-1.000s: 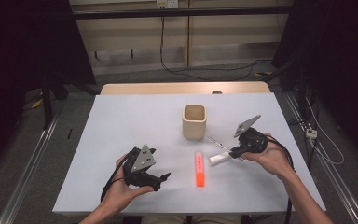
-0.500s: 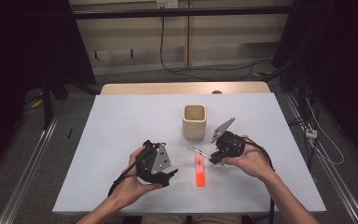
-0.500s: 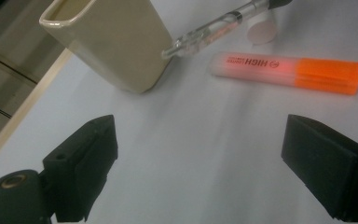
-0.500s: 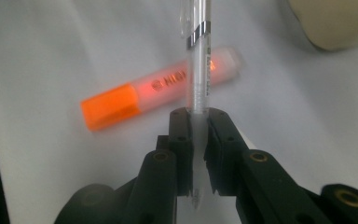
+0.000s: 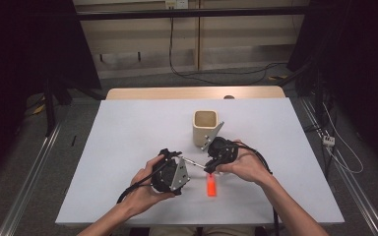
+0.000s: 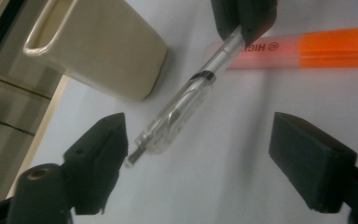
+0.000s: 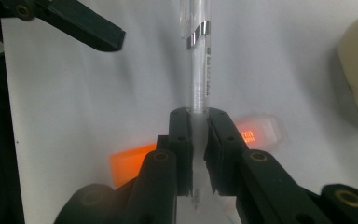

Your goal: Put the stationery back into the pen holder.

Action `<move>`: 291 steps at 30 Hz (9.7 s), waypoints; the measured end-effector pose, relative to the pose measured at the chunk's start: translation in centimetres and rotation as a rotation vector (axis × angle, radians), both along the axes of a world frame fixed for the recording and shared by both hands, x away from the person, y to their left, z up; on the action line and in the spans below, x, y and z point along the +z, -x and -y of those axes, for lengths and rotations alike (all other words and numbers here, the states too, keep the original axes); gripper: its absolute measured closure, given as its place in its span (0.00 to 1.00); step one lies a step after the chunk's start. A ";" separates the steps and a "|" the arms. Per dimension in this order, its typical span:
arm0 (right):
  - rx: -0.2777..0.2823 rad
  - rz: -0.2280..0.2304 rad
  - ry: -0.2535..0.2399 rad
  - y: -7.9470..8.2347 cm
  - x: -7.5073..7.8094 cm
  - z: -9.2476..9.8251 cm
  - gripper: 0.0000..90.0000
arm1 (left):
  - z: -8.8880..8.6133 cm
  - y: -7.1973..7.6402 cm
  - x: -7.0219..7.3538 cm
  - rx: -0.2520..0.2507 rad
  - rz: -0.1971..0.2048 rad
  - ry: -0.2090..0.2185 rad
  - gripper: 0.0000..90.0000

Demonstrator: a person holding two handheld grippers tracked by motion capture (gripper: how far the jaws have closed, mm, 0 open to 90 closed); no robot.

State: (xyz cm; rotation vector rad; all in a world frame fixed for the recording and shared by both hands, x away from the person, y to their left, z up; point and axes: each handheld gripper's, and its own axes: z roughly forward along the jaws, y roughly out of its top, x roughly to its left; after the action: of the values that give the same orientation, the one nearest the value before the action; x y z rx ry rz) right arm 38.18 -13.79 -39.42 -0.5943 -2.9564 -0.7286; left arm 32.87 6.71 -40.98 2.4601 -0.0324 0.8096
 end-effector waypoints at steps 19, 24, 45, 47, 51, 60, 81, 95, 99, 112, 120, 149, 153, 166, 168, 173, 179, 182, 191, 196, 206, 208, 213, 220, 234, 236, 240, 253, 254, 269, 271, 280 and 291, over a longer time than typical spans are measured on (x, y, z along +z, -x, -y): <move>0.073 -0.032 0.019 0.1 -0.2 -2.6 0.90 | 1.6 1.3 -1.8 -0.093 0.180 -0.109 0.57; 0.091 -0.024 0.020 0.4 0.0 -2.9 0.90 | 1.8 1.6 -1.9 -0.108 0.197 -0.135 0.76; -0.086 0.122 -0.206 1.4 -0.4 1.3 0.47 | -0.2 -0.5 -1.4 0.050 -0.117 0.165 0.88; -0.131 0.160 -0.248 1.4 -0.5 2.1 0.38 | -0.8 -0.9 -1.2 0.072 -0.168 0.210 0.88; -0.214 0.203 -0.278 1.9 -0.7 3.1 0.22 | -2.0 -1.3 -0.8 0.119 -0.230 0.286 0.88; -0.347 0.266 -0.328 3.7 -1.8 5.6 0.14 | -3.1 -2.1 -0.1 0.180 -0.353 0.451 0.88; -0.610 0.398 -0.360 7.4 -3.6 10.7 0.09 | -2.1 -4.4 3.6 0.239 -0.393 0.663 0.88; -0.681 0.414 -0.404 9.3 -4.4 12.8 0.07 | -1.9 -8.4 5.4 0.316 -0.377 0.780 0.88; -0.699 0.426 -0.411 9.3 -4.5 13.1 0.06 | -1.5 -9.2 5.7 0.315 -0.363 0.787 0.88; -0.700 0.421 -0.414 9.4 -4.6 13.5 0.06 | 1.8 -11.7 6.5 0.318 -0.359 0.822 0.88; -0.686 0.409 -0.411 9.4 -4.8 13.3 0.06 | 4.2 -12.3 7.3 0.309 -0.317 0.797 0.88; -0.671 0.392 -0.407 9.5 -5.3 13.1 0.06 | 8.0 -15.8 4.6 0.325 -0.342 0.779 0.88; -0.669 0.396 -0.408 9.4 -5.2 13.0 0.07 | 8.2 -15.7 4.2 0.323 -0.347 0.767 0.88; -0.661 0.389 -0.406 9.4 -5.3 13.0 0.07 | 7.5 -15.3 1.9 0.342 -0.364 0.731 0.88; -0.659 0.388 -0.405 9.4 -5.3 12.9 0.07 | 7.3 -15.3 1.8 0.339 -0.362 0.732 0.87; -0.660 0.386 -0.407 9.4 -5.3 13.0 0.07 | 7.1 -14.9 2.1 0.331 -0.358 0.724 0.67; -0.658 0.385 -0.407 9.4 -5.3 12.9 0.07 | 6.5 -14.2 2.8 0.348 -0.361 0.738 0.44; -0.658 0.385 -0.409 9.4 -5.3 12.9 0.07 | 6.0 -13.9 3.1 0.360 -0.356 0.739 0.33; -0.672 0.367 -0.423 9.1 -5.3 13.0 0.08 | 3.8 -12.5 3.7 0.402 -0.371 0.718 0.15; -0.667 0.347 -0.420 9.0 -5.2 13.0 0.07 | 2.0 -11.8 3.5 0.408 -0.381 0.727 0.11; -0.625 0.319 -0.395 8.8 -4.8 12.7 0.10 | -2.7 -9.3 2.1 0.469 -0.360 0.683 0.07; -0.624 0.315 -0.388 8.7 -4.7 12.8 0.12 | -3.4 -8.6 1.9 0.480 -0.350 0.668 0.07; -0.620 0.291 -0.373 8.6 -4.2 12.8 0.12 | -5.0 -6.4 1.3 0.470 -0.363 0.636 0.07; -0.602 0.276 -0.363 8.2 -4.1 12.6 0.11 | -7.3 -3.4 -0.2 0.464 -0.399 0.604 0.07; -0.563 0.288 -0.365 5.7 -3.9 12.0 0.15 | -10.0 1.9 -2.3 0.474 -0.446 0.546 0.08; -0.540 0.282 -0.367 5.4 -3.5 11.9 0.17 | -10.2 2.3 -2.5 0.471 -0.459 0.558 0.08; -0.427 0.245 -0.337 4.4 -3.0 11.5 0.15 | -10.5 2.4 -2.7 0.474 -0.458 0.560 0.08; -0.186 0.228 -0.148 1.0 -2.7 10.7 0.20 | -10.3 2.3 -3.1 0.475 -0.455 0.558 0.08; -0.175 0.229 -0.142 0.9 -2.7 10.7 0.21 | -10.3 2.3 -3.1 0.473 -0.455 0.555 0.08; 0.078 0.232 0.055 -0.6 -2.5 9.8 0.47 | -10.0 2.6 -3.0 0.463 -0.463 0.560 0.08; 0.094 0.230 0.093 -0.6 -2.4 9.5 0.48 | -10.0 2.5 -2.9 0.464 -0.462 0.551 0.08; 0.186 0.194 0.158 -1.2 -2.6 8.9 0.52 | -10.3 2.4 -2.8 0.467 -0.464 0.560 0.08; 0.201 0.162 0.173 -1.7 -3.3 8.6 0.57 | -10.5 2.3 -2.7 0.464 -0.463 0.563 0.08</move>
State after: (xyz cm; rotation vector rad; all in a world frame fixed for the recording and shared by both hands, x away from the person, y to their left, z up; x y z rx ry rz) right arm 39.92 -22.37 -42.76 -0.2484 -3.1890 -0.5308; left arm 30.57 17.22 -43.71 2.0587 0.8426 0.3306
